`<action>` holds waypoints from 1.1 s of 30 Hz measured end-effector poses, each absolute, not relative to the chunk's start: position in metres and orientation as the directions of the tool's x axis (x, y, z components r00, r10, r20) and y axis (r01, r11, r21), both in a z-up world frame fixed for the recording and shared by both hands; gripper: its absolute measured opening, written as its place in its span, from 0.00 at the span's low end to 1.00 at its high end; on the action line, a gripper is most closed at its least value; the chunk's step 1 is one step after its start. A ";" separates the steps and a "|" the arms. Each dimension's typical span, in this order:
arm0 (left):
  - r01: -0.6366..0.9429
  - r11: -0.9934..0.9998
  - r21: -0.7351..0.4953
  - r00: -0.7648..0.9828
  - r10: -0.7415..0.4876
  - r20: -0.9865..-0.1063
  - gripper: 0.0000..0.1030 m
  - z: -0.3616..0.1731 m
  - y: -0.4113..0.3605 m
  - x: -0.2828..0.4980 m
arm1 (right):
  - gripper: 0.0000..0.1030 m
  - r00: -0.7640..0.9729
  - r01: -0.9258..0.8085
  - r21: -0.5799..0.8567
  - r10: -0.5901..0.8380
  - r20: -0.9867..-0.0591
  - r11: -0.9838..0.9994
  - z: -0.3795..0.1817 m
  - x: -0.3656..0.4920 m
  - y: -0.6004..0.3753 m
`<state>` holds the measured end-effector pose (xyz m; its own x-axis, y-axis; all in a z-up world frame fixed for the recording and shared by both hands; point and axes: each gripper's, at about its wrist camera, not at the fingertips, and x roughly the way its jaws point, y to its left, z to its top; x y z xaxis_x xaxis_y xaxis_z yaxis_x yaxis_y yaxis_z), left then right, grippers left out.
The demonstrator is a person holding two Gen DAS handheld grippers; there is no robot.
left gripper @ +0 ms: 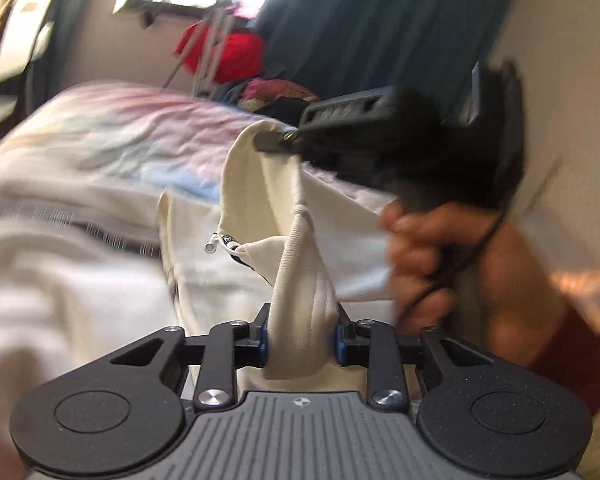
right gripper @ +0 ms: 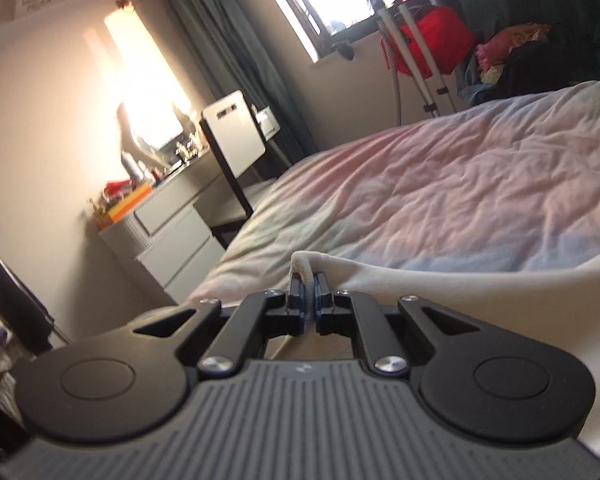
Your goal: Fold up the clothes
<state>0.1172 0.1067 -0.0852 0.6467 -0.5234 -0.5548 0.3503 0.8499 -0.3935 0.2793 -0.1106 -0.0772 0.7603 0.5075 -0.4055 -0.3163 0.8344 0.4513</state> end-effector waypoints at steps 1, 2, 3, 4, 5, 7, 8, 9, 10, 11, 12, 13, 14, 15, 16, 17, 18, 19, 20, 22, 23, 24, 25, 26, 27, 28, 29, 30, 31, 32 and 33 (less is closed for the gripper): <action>0.316 0.860 -0.400 0.650 -0.504 -0.569 0.24 -0.091 0.111 0.116 | 0.08 0.755 -0.318 0.415 0.493 -0.432 0.852 -0.085 0.281 -0.100; 0.288 0.866 -0.410 0.643 -0.492 -0.587 0.24 -0.096 0.114 0.118 | 0.08 0.754 -0.316 0.366 0.466 -0.464 0.876 -0.095 0.283 -0.089; 0.260 0.870 -0.419 0.634 -0.481 -0.605 0.23 -0.102 0.117 0.121 | 0.09 0.750 -0.311 0.324 0.441 -0.493 0.893 -0.105 0.286 -0.079; 0.255 0.873 -0.416 0.631 -0.476 -0.612 0.23 -0.104 0.117 0.123 | 0.09 0.746 -0.305 0.291 0.418 -0.519 0.907 -0.115 0.289 -0.071; 0.255 0.876 -0.410 0.630 -0.473 -0.617 0.23 -0.105 0.116 0.125 | 0.09 0.743 -0.293 0.263 0.393 -0.542 0.919 -0.124 0.292 -0.066; 0.264 0.883 -0.389 0.634 -0.463 -0.620 0.24 -0.105 0.113 0.127 | 0.09 0.743 -0.275 0.255 0.374 -0.555 0.927 -0.130 0.296 -0.064; 0.274 0.885 -0.375 0.641 -0.459 -0.615 0.25 -0.103 0.112 0.126 | 0.11 0.743 -0.273 0.257 0.373 -0.556 0.927 -0.130 0.296 -0.066; 0.283 0.888 -0.364 0.649 -0.456 -0.609 0.29 -0.101 0.111 0.123 | 0.12 0.740 -0.272 0.259 0.373 -0.559 0.927 -0.127 0.296 -0.067; 0.291 0.890 -0.351 0.659 -0.453 -0.601 0.33 -0.098 0.111 0.120 | 0.12 0.738 -0.269 0.261 0.373 -0.563 0.927 -0.125 0.296 -0.069; 0.299 0.892 -0.339 0.669 -0.449 -0.592 0.35 -0.095 0.111 0.117 | 0.23 0.735 -0.266 0.264 0.372 -0.566 0.927 -0.122 0.295 -0.071; 0.306 0.894 -0.326 0.679 -0.445 -0.584 0.39 -0.092 0.111 0.114 | 0.46 0.738 -0.263 0.270 0.373 -0.562 0.926 -0.119 0.293 -0.073; 0.313 0.896 -0.316 0.689 -0.443 -0.574 0.44 -0.090 0.111 0.108 | 0.60 0.746 -0.259 0.277 0.374 -0.551 0.925 -0.115 0.289 -0.077; 0.316 0.898 -0.306 0.700 -0.439 -0.564 0.48 -0.088 0.111 0.102 | 0.80 0.754 -0.256 0.285 0.376 -0.539 0.924 -0.110 0.285 -0.080; 0.314 0.903 -0.293 0.713 -0.428 -0.556 0.57 -0.086 0.110 0.099 | 0.82 0.766 -0.251 0.287 0.371 -0.525 0.924 -0.105 0.280 -0.084; 0.305 0.913 -0.272 0.735 -0.407 -0.542 0.63 -0.083 0.110 0.096 | 0.82 0.784 -0.239 0.275 0.352 -0.511 0.931 -0.099 0.274 -0.088; 0.295 0.922 -0.250 0.759 -0.385 -0.526 0.65 -0.080 0.110 0.092 | 0.82 0.806 -0.215 0.250 0.316 -0.500 0.944 -0.093 0.268 -0.092; 0.287 0.932 -0.223 0.785 -0.362 -0.502 0.71 -0.077 0.109 0.088 | 0.82 0.829 -0.194 0.227 0.283 -0.482 0.954 -0.086 0.262 -0.097; 0.279 0.940 -0.195 0.811 -0.340 -0.476 0.79 -0.074 0.107 0.083 | 0.82 0.846 -0.184 0.216 0.266 -0.463 0.959 -0.080 0.255 -0.103; 0.270 0.948 -0.168 0.836 -0.317 -0.448 0.81 -0.071 0.106 0.079 | 0.82 0.854 -0.173 0.215 0.255 -0.454 0.961 -0.074 0.249 -0.110; 0.257 0.958 -0.130 0.854 -0.288 -0.433 0.82 -0.066 0.104 0.072 | 0.82 0.862 -0.147 0.218 0.234 -0.451 0.965 -0.064 0.237 -0.124; 0.254 0.959 -0.127 0.858 -0.284 -0.428 0.82 -0.065 0.104 0.068 | 0.82 0.866 -0.135 0.215 0.221 -0.448 0.967 -0.059 0.229 -0.130; 0.251 0.960 -0.127 0.861 -0.281 -0.424 0.84 -0.064 0.105 0.064 | 0.82 0.872 -0.123 0.205 0.204 -0.445 0.971 -0.055 0.220 -0.135; 0.244 0.961 -0.126 0.862 -0.275 -0.426 0.85 -0.062 0.105 0.061 | 0.82 0.879 -0.110 0.189 0.184 -0.439 0.976 -0.050 0.211 -0.138; 0.236 0.964 -0.126 0.863 -0.268 -0.429 0.85 -0.060 0.106 0.058 | 0.82 0.886 -0.097 0.176 0.166 -0.434 0.980 -0.045 0.201 -0.142; 0.231 0.964 -0.131 0.865 -0.265 -0.427 0.87 -0.058 0.107 0.057 | 0.82 0.891 -0.088 0.170 0.154 -0.427 0.981 -0.040 0.191 -0.147; 0.226 0.965 -0.136 0.867 -0.263 -0.424 0.90 -0.056 0.108 0.056 | 0.82 0.894 -0.086 0.172 0.152 -0.421 0.981 -0.037 0.180 -0.150; 0.222 0.965 -0.142 0.869 -0.261 -0.421 0.93 -0.053 0.109 0.055 | 0.82 0.897 -0.088 0.175 0.154 -0.415 0.981 -0.033 0.169 -0.153; 0.217 0.965 -0.150 0.871 -0.261 -0.416 0.97 -0.052 0.112 0.053 | 0.82 0.899 -0.090 0.178 0.157 -0.408 0.980 -0.030 0.158 -0.156; 0.210 0.966 -0.152 0.873 -0.255 -0.416 0.98 -0.052 0.113 0.052 | 0.82 0.902 -0.092 0.182 0.159 -0.402 0.979 -0.026 0.146 -0.159; 0.202 0.967 -0.152 0.874 -0.248 -0.417 0.99 -0.052 0.115 0.052 | 0.82 0.905 -0.088 0.182 0.155 -0.397 0.979 -0.024 0.136 -0.161; 0.191 0.970 -0.153 0.874 -0.239 -0.423 0.99 -0.051 0.117 0.049 | 0.82 0.908 -0.079 0.181 0.145 -0.392 0.980 -0.021 0.125 -0.163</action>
